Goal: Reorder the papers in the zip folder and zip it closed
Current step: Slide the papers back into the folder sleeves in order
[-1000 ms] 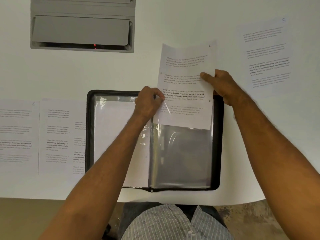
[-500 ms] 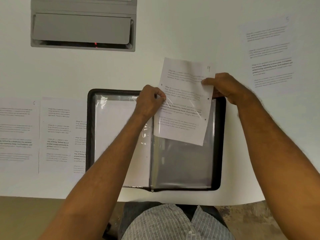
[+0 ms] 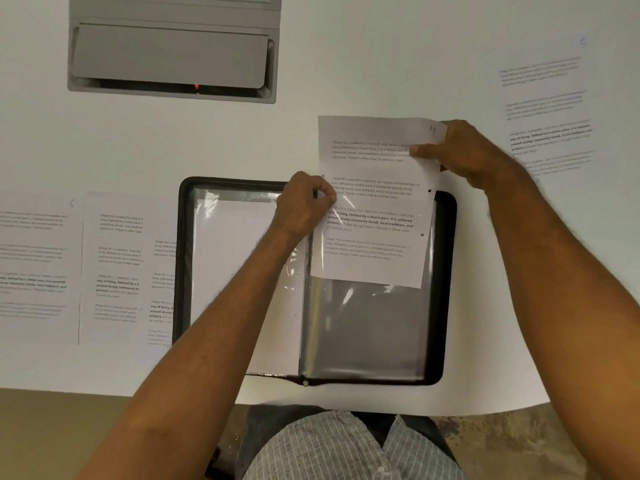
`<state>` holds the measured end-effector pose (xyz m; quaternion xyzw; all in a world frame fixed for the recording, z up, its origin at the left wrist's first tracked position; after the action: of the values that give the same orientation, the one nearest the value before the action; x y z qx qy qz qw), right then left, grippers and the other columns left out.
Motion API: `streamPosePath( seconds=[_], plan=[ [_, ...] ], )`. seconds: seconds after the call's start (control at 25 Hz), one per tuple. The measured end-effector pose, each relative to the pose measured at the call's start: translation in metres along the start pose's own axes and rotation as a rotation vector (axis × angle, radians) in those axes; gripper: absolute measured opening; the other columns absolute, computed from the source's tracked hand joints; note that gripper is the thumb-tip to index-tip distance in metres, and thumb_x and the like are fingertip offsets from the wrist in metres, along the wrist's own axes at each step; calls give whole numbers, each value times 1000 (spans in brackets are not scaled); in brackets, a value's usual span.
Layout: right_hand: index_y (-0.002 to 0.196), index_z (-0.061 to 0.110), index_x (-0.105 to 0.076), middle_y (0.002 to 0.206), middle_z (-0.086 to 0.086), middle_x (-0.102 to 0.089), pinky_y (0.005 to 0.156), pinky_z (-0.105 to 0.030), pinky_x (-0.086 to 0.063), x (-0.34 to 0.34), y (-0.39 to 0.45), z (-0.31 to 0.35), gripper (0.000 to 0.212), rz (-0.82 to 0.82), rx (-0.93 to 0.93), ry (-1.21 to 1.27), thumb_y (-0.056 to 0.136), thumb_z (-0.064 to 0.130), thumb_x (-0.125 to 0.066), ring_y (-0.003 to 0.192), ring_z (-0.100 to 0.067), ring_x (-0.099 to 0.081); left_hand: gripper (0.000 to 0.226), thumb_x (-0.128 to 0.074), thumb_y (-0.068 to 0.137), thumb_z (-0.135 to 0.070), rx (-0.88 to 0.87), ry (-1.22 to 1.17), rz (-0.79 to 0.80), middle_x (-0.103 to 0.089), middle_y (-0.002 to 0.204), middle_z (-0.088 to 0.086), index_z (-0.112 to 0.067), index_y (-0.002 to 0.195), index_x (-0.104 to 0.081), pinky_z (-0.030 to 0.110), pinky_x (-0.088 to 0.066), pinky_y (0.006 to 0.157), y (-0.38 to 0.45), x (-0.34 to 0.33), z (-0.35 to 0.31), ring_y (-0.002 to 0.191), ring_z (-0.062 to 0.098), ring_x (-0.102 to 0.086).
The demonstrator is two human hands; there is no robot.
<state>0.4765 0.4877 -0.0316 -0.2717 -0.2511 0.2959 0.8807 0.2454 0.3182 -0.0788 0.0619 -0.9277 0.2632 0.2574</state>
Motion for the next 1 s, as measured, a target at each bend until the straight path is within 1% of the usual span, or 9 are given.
streamPosePath(
  seconds=[0.16,0.32,0.44,0.52,0.56,0.72,0.8,0.88,1.0],
  plan=[
    [130,13,-64,108,-4,-71,73,-25,-59,-5,10,5,43,107,-69,-168,90,20,-78,91,-14,-69,16,-77,85,-21,-14,2,-31,-73,90,-4,-30,73,-73,38,-62,74,2,-1,2,81,11,-69],
    [122,7,-66,106,-7,-72,73,-26,-57,-19,6,4,37,267,-184,-301,89,14,-79,91,-16,-70,8,-78,85,-19,-8,1,-34,-69,95,2,-25,79,-76,24,-52,70,3,-1,4,78,8,-63],
    [120,17,-70,106,-3,-73,83,-31,-56,-18,9,15,29,149,-85,-236,93,23,-77,96,-18,-70,5,-77,87,-16,-12,10,-29,-68,87,0,-18,82,-77,19,-49,66,1,2,0,70,3,-58],
    [113,23,-74,101,0,-72,83,-31,-53,-15,14,24,21,9,28,-287,93,27,-75,94,-17,-68,6,-77,87,-16,-23,26,-31,-66,82,-3,-18,82,-76,18,-47,64,0,3,-1,67,2,-56],
    [111,25,-75,101,1,-71,84,-32,-51,-17,17,25,18,-4,52,-347,93,25,-75,95,-18,-67,7,-77,87,-16,-29,32,-30,-66,82,-5,-20,81,-76,18,-46,64,0,3,-2,68,2,-56],
    [111,22,-74,105,-2,-70,87,-34,-50,-33,17,14,18,204,-47,-622,93,17,-73,97,-20,-65,8,-76,87,-17,-41,13,-33,-70,88,-5,-22,81,-76,24,-52,69,-1,2,-1,75,6,-61],
    [109,22,-72,103,-1,-71,84,-33,-49,-34,13,12,17,221,-60,-614,94,14,-70,96,-20,-66,10,-75,88,-14,-43,6,-37,-68,82,-12,-21,80,-76,20,-47,67,-1,3,-2,71,2,-58],
    [108,22,-73,104,0,-72,88,-35,-52,-35,12,15,18,226,-44,-585,94,12,-67,96,-19,-67,12,-74,88,-12,-54,8,-37,-65,78,-17,-21,80,-75,15,-43,65,-1,4,-3,67,-1,-55],
    [101,25,-74,107,-1,-74,93,-37,-54,-45,7,9,17,382,-93,-677,96,11,-67,94,-16,-67,9,-75,88,-14,-57,7,-48,-60,81,-21,-20,81,-76,9,-42,64,-2,3,-4,70,-3,-55]
  ],
)
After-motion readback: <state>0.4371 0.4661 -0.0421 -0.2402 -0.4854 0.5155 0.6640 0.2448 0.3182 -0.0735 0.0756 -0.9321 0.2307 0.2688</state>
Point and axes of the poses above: each hand's wrist, its own y-axis towards the middle knuckle, its own x-axis out of the back of the hand, z = x × y, the point moved 5 cm from there along y, towards the middle knuckle
